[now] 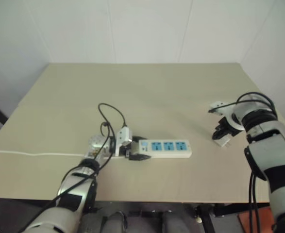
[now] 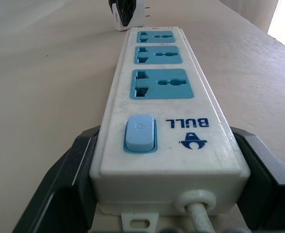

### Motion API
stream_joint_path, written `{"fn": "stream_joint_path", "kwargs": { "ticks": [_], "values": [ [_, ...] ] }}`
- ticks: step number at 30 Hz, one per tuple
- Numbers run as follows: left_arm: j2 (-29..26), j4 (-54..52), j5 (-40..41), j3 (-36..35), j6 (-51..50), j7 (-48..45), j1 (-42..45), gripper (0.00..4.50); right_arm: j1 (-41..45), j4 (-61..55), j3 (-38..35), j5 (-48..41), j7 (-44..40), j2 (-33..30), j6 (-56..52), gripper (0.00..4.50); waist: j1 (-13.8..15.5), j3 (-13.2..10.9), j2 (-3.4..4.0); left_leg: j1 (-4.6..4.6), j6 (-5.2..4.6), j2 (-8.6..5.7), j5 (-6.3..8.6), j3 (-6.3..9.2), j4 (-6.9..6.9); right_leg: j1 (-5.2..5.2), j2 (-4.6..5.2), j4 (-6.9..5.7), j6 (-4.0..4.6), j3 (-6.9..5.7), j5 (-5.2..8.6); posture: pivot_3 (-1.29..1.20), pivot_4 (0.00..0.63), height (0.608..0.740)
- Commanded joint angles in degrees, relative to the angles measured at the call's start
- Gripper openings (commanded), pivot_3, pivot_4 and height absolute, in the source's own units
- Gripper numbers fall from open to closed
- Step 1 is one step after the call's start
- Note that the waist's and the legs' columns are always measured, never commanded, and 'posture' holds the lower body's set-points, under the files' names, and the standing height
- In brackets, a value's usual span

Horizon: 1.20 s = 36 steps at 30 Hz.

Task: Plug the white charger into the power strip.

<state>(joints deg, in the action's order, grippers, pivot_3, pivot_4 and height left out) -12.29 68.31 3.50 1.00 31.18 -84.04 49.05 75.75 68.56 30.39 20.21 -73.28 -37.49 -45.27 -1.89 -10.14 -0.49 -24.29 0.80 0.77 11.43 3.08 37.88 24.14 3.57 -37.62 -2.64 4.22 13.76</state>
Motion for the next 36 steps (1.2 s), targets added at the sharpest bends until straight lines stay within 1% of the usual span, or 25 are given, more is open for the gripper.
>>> {"fn": "stream_joint_path", "kwargs": {
  "ticks": [1, 3, 5, 7, 9, 10, 11, 13, 14, 15, 16, 17, 20, 21, 24, 28, 33, 36],
  "values": [
    [-0.6, -1.2, -1.1, 1.7, -0.9, -1.9, -0.7, 3.3, 1.1, -9.4, -1.1, 0.3, -3.5, -3.5, -1.1, 1.09, -0.3, 0.0, 0.03, -0.02, 0.0, 0.0, 0.0, 0.0, 0.0, 0.02, 0.0, -0.01, 0.0, 0.0, 0.0, 0.0, 0.15, 0.74],
    [-1.4, -2.1, -1.4, 2.2, -0.7, -1.7, -1.0, 3.3, -2.0, -20.6, -2.9, -1.8, -6.5, -6.7, -3.3, 1.09, -0.3, 0.0, 0.04, -0.04, 0.0, 0.0, 0.0, 0.0, 0.0, 0.06, 0.0, -0.01, -0.01, 0.01, 0.01, 0.0, 0.15, 0.74],
    [-2.3, -3.5, -1.8, 2.8, -0.3, -1.5, -1.6, 3.3, -6.5, -33.3, -7.0, -5.2, -7.5, -9.6, -5.8, 1.09, -0.4, 0.0, 0.04, -0.06, 0.0, 0.02, 0.0, 0.04, 0.0, 0.06, -0.02, 0.0, -0.03, -0.02, 0.02, 0.0, 0.15, 0.74],
    [-3.0, -5.8, -1.8, 3.6, -0.6, -1.7, -2.8, 3.3, -12.0, -44.8, -15.1, -10.5, -5.3, -10.1, -7.8, 1.09, -0.6, 0.0, 0.04, -0.06, 0.0, 0.05, 0.01, 0.09, -0.02, 0.04, -0.05, 0.01, -0.04, -0.05, 0.03, 0.0, 0.15, 0.74],
    [-3.5, -9.0, -1.4, 4.3, -1.6, -1.9, -4.7, 3.3, -17.7, -53.5, -25.6, -18.0, -3.0, -7.8, -7.6, 1.09, -0.9, 0.0, 0.03, -0.01, 0.0, 0.06, 0.0, 0.08, -0.03, 0.01, -0.06, 0.0, -0.03, -0.04, 0.03, 0.0, 0.15, 0.74],
    [-3.5, -11.2, -1.1, 4.5, -1.9, -1.4, -6.1, 3.3, -21.9, -57.8, -31.2, -22.4, -1.8, -5.3, -5.0, 1.09, -1.0, 0.0, 0.02, 0.04, -0.01, 0.07, 0.01, 0.08, -0.03, -0.03, -0.06, -0.01, -0.03, -0.03, 0.03, 0.0, 0.15, 0.74],
    [-3.6, -13.0, -0.8, 4.7, -2.3, -1.0, -7.2, 3.3, -24.8, -60.8, -34.6, -25.3, -0.8, -3.6, -3.3, 1.09, -1.1, 0.0, -0.01, 0.08, 0.0, 0.06, 0.0, 0.07, -0.03, -0.05, -0.06, -0.05, -0.03, 0.0, 0.03, 0.0, 0.15, 0.74],
    [-3.7, -16.5, 0.0, 5.0, -4.5, -0.3, -9.4, 3.3, -31.5, -67.0, -39.5, -31.1, 1.3, 1.5, -0.3, 1.09, -1.0, 0.0, -0.02, 0.19, -0.01, 0.07, 0.0, 0.09, -0.04, -0.18, -0.07, -0.03, -0.02, 0.0, 0.03, 0.0, 0.15, 0.74],
    [-3.7, -17.9, 0.4, 5.1, -5.7, -0.2, -10.3, 3.3, -33.8, -69.0, -40.9, -33.0, 2.5, 3.5, 1.0, 1.09, -0.9, 0.0, -0.04, 0.2, -0.01, 0.07, 0.0, 0.08, -0.03, -0.22, -0.06, -0.04, -0.02, 0.01, 0.03, 0.0, 0.15, 0.74],
    [-3.8, -19.5, 0.6, 5.2, -6.8, 0.5, -11.2, 3.3, -36.1, -70.4, -42.4, -35.8, 3.6, 6.9, 2.7, 1.09, -0.9, 0.1, -0.06, 0.24, -0.01, 0.08, 0.0, 0.11, -0.02, -0.29, -0.07, -0.02, -0.02, -0.02, 0.03, 0.0, 0.15, 0.74],
    [-4.0, -21.0, 0.5, 5.4, -7.8, 1.3, -11.9, 3.3, -38.1, -70.9, -43.4, -38.0, 4.3, 10.0, 6.3, 1.09, -0.9, 0.1, -0.06, 0.32, -0.01, 0.07, 0.0, 0.09, -0.03, -0.39, -0.06, 0.0, -0.03, 0.0, 0.03, 0.0, 0.15, 0.74],
    [-4.3, -22.2, 0.4, 5.6, -8.6, 1.9, -12.4, 3.3, -39.3, -71.1, -43.8, -39.6, 4.7, 11.9, 8.6, 1.09, -0.9, 0.1, -0.06, 0.45, -0.01, 0.06, 0.0, 0.07, -0.03, -0.51, -0.05, 0.02, -0.03, 0.01, 0.03, 0.0, 0.15, 0.74],
    [-4.6, -25.4, 1.4, 6.0, -12.3, 2.3, -13.6, 3.3, -41.8, -69.7, -43.0, -43.4, 4.0, 15.8, 13.4, 1.09, -0.8, 0.0, -0.06, 0.81, -0.01, 0.06, 0.01, 0.08, -0.04, -0.92, -0.05, 0.13, -0.07, 0.0, 0.06, 0.0, 0.15, 0.74],
    [-4.8, -26.3, 1.8, 6.2, -13.9, 2.2, -13.8, 3.3, -42.3, -68.4, -41.9, -43.8, 3.4, 16.7, 15.5, 1.09, -0.8, 0.0, -0.06, 0.88, -0.01, 0.06, 0.01, 0.07, -0.03, -1.0, -0.05, 0.15, -0.23, 0.0, 0.15, 0.0, 0.15, 0.74],
    [-5.6, -28.3, 1.9, 7.1, -15.9, 2.6, -14.3, 3.3, -43.1, -64.4, -39.1, -44.1, 0.9, 17.8, 21.3, 1.09, -0.8, 0.0, -0.06, 0.99, -0.01, 0.08, 0.01, 0.06, -0.03, -1.06, -0.06, 0.15, -0.39, 0.0, 0.25, 0.0, 0.15, 0.74],
    [-7.0, -29.8, 1.4, 8.4, -17.4, 3.7, -14.6, 3.3, -42.8, -59.1, -36.7, -45.4, -3.2, 18.9, 26.8, 1.09, -0.8, 0.0, -0.06, 0.98, -0.01, 0.08, 0.01, 0.06, -0.04, -1.05, -0.07, 0.15, -0.29, 0.0, 0.2, 0.0, 0.15, 0.74],
    [-7.5, -30.4, 2.3, 9.0, -18.1, 4.1, -15.1, 3.3, -42.4, -50.4, -32.7, -43.0, -7.3, 20.3, 37.1, 1.09, -0.9, 0.1, -0.06, 1.02, -0.01, 0.09, 0.01, 0.05, -0.05, -1.06, -0.08, 0.13, -0.29, 0.01, 0.2, 0.0, 0.15, 0.74],
    [-7.6, -30.7, 2.7, 9.3, -18.6, 4.3, -15.2, 3.3, -40.6, -45.3, -31.4, -42.5, -8.8, 20.2, 39.9, 1.09, -0.8, 0.1, -0.06, 1.01, -0.01, 0.08, 0.01, 0.05, -0.05, -1.08, -0.08, 0.16, -0.29, 0.01, 0.2, 0.0, 0.15, 0.74]
  ]
}}
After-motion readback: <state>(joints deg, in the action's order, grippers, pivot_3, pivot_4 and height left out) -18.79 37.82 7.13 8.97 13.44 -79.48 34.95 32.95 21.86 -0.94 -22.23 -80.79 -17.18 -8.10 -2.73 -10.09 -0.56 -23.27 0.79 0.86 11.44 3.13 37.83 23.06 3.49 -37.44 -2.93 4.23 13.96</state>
